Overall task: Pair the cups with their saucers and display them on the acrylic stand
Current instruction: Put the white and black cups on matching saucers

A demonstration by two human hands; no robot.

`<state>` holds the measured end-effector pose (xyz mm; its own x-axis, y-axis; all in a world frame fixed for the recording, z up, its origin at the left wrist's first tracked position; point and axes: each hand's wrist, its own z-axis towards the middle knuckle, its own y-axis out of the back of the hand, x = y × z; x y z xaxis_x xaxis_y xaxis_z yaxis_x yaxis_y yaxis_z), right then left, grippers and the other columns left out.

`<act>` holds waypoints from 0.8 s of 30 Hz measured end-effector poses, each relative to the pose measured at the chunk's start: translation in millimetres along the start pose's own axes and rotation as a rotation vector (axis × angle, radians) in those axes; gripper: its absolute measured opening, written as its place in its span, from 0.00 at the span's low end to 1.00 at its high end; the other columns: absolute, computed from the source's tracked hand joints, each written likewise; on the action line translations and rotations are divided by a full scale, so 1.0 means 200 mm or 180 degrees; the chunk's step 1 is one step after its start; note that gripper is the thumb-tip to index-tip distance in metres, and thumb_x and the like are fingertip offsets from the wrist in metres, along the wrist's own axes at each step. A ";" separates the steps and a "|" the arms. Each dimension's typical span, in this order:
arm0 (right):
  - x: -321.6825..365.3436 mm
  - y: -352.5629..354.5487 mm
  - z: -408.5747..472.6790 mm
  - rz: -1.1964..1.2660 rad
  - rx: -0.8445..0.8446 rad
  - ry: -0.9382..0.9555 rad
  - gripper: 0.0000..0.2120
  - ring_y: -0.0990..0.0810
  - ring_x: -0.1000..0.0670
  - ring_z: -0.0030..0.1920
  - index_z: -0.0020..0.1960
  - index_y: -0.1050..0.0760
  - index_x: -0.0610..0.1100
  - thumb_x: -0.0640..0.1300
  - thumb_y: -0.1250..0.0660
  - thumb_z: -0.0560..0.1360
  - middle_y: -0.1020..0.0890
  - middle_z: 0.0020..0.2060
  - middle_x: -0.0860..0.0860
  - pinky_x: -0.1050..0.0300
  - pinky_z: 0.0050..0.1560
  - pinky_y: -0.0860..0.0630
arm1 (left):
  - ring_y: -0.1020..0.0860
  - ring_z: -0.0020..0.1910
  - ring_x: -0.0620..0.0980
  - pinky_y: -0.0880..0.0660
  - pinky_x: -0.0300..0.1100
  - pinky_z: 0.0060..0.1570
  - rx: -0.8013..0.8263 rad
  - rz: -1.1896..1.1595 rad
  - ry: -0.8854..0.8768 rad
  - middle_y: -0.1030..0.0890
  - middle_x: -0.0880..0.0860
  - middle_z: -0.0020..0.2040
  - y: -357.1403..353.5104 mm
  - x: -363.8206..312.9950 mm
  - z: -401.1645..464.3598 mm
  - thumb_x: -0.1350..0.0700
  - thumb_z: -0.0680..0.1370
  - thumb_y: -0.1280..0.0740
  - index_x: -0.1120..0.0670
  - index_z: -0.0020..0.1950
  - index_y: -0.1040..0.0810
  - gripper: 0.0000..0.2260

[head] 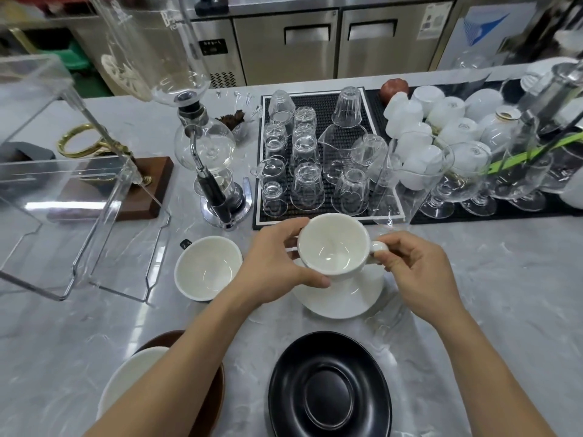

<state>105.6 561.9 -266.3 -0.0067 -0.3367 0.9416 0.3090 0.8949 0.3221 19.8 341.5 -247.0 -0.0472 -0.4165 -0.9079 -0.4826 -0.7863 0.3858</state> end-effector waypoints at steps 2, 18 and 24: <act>-0.02 0.01 -0.01 -0.0125 0.0005 -0.0061 0.17 0.13 0.54 0.44 0.45 0.19 0.56 0.32 0.30 0.75 0.12 0.39 0.56 0.55 0.50 0.19 | 0.17 0.58 0.49 0.20 0.48 0.61 0.0010 0.0041 -0.0003 0.14 0.50 0.56 -0.02 0.01 0.00 0.62 0.54 0.16 0.49 0.62 0.18 0.37; -0.09 0.02 -0.07 -0.0480 0.0010 -0.0173 0.18 0.19 0.56 0.40 0.43 0.19 0.61 0.36 0.27 0.73 0.15 0.40 0.61 0.71 0.41 0.26 | 0.19 0.56 0.43 0.21 0.45 0.62 0.0006 0.0408 -0.0067 0.16 0.40 0.53 -0.06 0.02 -0.03 0.60 0.54 0.15 0.47 0.65 0.20 0.39; -0.11 0.00 -0.08 -0.0419 -0.0109 -0.0254 0.17 0.18 0.59 0.40 0.45 0.19 0.60 0.36 0.27 0.73 0.15 0.41 0.62 0.71 0.44 0.24 | 0.20 0.57 0.46 0.22 0.42 0.62 0.0049 0.0832 -0.0076 0.19 0.46 0.56 -0.07 0.00 -0.02 0.57 0.55 0.13 0.57 0.69 0.23 0.44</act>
<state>120.6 564.3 -287.9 -0.1244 -0.4249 0.8966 0.3328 0.8334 0.4411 29.7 349.8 -251.7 -0.1925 -0.5936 -0.7814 -0.4644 -0.6464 0.6054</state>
